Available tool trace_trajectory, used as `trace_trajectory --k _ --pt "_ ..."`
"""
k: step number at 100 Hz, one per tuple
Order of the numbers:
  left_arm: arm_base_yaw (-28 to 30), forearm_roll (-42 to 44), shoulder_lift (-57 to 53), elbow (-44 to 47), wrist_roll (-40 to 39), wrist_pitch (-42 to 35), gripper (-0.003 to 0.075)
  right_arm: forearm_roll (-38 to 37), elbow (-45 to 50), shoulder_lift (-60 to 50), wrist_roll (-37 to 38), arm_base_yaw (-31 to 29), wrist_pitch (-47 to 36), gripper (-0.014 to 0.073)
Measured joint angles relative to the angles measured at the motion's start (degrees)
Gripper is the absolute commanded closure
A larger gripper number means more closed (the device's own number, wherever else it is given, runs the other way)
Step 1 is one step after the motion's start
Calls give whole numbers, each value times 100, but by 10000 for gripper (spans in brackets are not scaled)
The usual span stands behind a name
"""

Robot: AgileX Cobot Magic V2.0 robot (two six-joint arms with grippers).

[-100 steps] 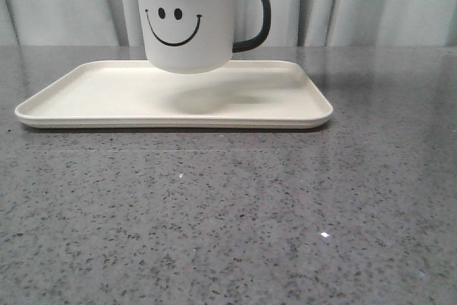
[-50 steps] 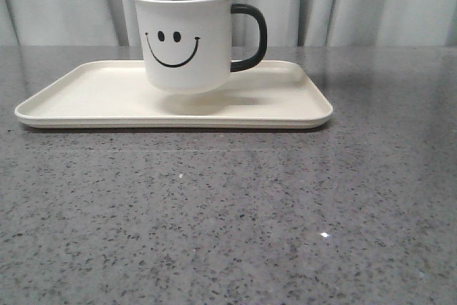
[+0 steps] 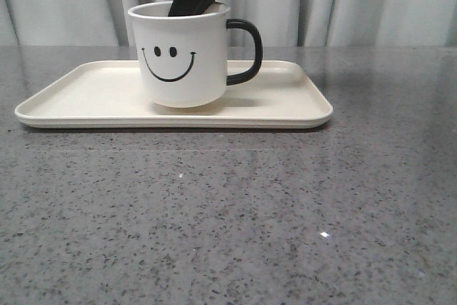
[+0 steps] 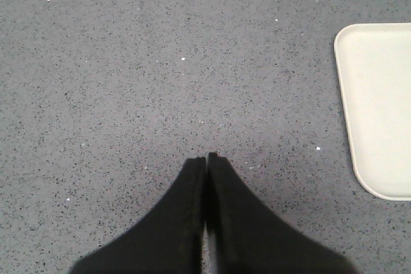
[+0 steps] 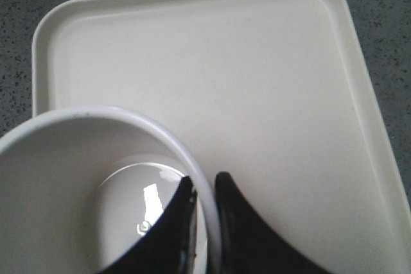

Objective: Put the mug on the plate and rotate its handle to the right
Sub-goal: 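Lower the mug back onto the tray with the right gripper, then hold the mug rim on the tray with the right gripper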

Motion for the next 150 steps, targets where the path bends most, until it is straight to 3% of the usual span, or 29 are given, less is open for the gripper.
trace_trajectory --k 150 --pt "0 -10 0 0 0 0 740 110 0 115 -11 0 0 659"
